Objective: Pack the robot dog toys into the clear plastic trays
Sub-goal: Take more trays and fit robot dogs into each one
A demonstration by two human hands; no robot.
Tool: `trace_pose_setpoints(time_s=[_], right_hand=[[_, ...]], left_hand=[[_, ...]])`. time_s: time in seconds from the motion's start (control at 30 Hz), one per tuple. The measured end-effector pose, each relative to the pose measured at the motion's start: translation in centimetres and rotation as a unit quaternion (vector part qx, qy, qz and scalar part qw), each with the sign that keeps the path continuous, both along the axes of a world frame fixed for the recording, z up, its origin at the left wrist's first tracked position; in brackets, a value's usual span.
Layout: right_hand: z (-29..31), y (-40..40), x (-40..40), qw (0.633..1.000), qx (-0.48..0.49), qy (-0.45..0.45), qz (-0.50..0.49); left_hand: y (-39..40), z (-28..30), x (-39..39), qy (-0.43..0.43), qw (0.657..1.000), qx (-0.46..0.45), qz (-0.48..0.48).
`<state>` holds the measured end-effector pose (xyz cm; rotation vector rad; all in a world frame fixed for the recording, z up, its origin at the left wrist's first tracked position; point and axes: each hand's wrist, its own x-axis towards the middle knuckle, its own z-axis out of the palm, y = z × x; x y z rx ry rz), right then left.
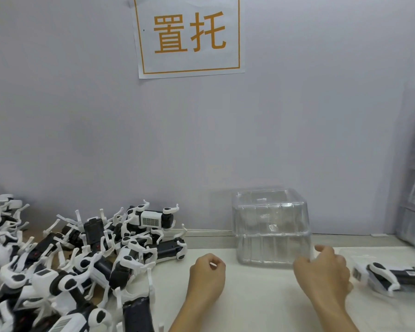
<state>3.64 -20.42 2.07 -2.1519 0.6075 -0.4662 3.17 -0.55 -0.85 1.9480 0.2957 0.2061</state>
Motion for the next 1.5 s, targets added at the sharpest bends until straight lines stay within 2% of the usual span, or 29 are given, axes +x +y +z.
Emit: trace_pose_setpoints(time_s=[0.2, 0.33, 0.4, 0.5, 0.6, 0.67, 0.8, 0.9, 1.0, 1.1, 1.23, 1.5], right_hand=[[0.6, 2.4, 0.0, 0.982, -0.021, -0.166, 0.083], [2.3, 4.6, 0.6, 0.946, -0.106, -0.256, 0.167], [3.9, 5.2, 1.8, 0.935, -0.180, -0.236, 0.193], [6.4, 5.1, 4.2, 0.922, -0.310, -0.124, 0.196], [7.1, 4.8, 5.7, 0.917, -0.343, -0.034, 0.201], [6.4, 4.8, 5.7, 0.928, -0.314, -0.064, 0.193], [5.0, 5.3, 4.6, 0.935, -0.236, -0.200, 0.171], [4.8, 6.0, 3.5, 0.923, -0.169, -0.302, 0.169], [4.9, 6.8, 2.3, 0.904, -0.128, -0.370, 0.174], [5.1, 7.0, 1.2, 0.891, -0.053, -0.398, 0.213], [5.4, 7.0, 0.1, 0.878, -0.005, -0.392, 0.275], [6.8, 5.1, -0.3, 0.870, 0.109, -0.371, 0.306]], left_hand=[[0.0, 0.0, -0.3, -0.008, 0.999, 0.030, -0.007], [0.0, 0.2, -0.3, -0.017, 0.999, 0.045, -0.007], [-0.1, 0.1, -0.3, -0.021, 0.998, 0.057, -0.010], [-0.3, 0.1, -0.3, -0.024, 0.998, 0.064, -0.015], [-0.4, 0.2, -0.4, -0.031, 0.998, 0.055, -0.018], [-0.4, 0.3, -0.4, -0.032, 0.998, 0.046, -0.020], [-0.7, 0.8, -0.3, -0.058, 0.998, -0.001, -0.020], [-1.1, 1.6, -0.3, -0.099, 0.987, -0.121, -0.028], [-1.3, 2.3, -0.3, -0.131, 0.952, -0.267, -0.073], [-1.1, 3.0, -0.4, -0.171, 0.914, -0.359, -0.079], [-0.7, 3.5, -0.4, -0.200, 0.880, -0.425, -0.068], [-0.8, 5.2, -0.7, -0.253, 0.873, -0.408, -0.083]])
